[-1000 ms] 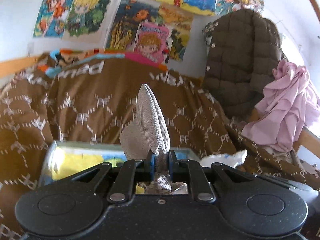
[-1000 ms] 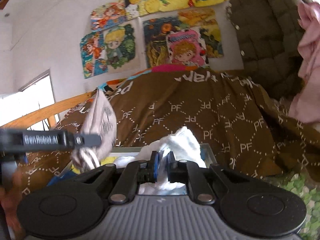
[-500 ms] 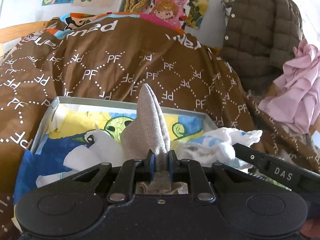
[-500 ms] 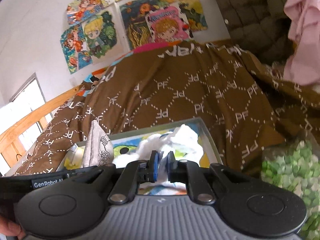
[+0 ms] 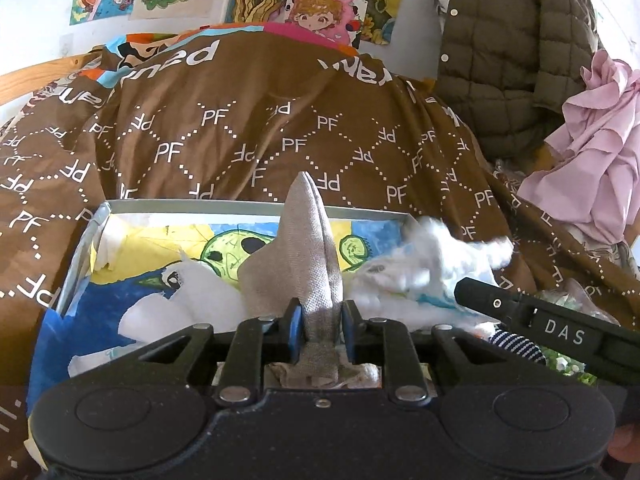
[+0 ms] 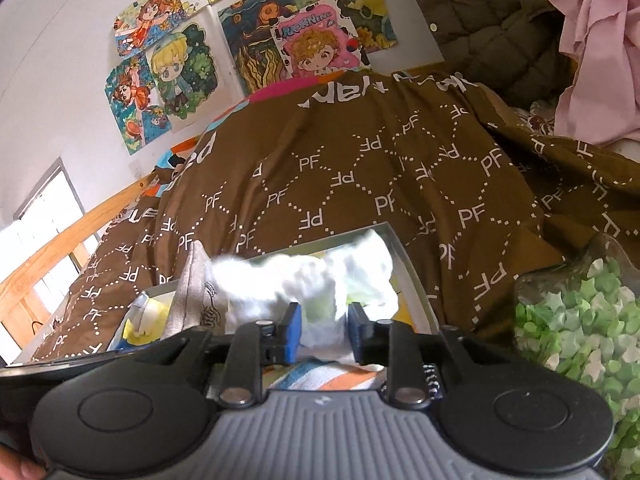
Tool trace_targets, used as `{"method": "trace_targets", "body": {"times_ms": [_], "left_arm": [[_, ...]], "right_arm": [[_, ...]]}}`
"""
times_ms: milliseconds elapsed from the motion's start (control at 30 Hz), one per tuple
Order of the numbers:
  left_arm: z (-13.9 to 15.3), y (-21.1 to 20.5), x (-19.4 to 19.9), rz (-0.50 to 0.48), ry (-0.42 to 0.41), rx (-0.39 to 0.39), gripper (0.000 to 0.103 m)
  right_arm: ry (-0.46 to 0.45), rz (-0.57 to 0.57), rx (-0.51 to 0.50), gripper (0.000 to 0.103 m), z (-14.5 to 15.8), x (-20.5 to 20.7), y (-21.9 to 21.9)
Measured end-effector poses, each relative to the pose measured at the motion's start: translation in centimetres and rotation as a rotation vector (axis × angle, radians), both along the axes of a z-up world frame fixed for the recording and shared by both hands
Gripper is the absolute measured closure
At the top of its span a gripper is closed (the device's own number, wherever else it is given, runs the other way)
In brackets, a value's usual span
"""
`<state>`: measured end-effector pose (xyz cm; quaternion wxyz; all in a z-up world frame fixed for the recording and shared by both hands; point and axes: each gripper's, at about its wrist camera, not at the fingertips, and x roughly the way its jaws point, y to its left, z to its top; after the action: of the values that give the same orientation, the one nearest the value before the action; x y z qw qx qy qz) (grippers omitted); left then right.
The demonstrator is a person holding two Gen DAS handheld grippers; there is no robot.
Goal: Organize soft objects
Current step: 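Release the grey bag into the tray while the right tool releases the white cloth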
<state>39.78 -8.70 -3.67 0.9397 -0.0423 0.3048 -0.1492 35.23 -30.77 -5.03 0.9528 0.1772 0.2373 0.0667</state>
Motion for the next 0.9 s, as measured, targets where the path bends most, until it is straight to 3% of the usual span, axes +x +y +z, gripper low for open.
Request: {"method": "trace_targets", "body": {"times_ms": [500,900], "left_arm": [[3.2,0.9,-3.3,0.078,-0.069,-0.022,0.026],[7.7,2.2,-9.9,0.187,-0.207,-0.062,0.004]], "right_arm": [[-0.055,-0.024,0.025,0.020,2.5,-3.1,-1.5],[-0.180,-0.007,-0.058,0.001,7.6,-9.3,-0.8]]}}
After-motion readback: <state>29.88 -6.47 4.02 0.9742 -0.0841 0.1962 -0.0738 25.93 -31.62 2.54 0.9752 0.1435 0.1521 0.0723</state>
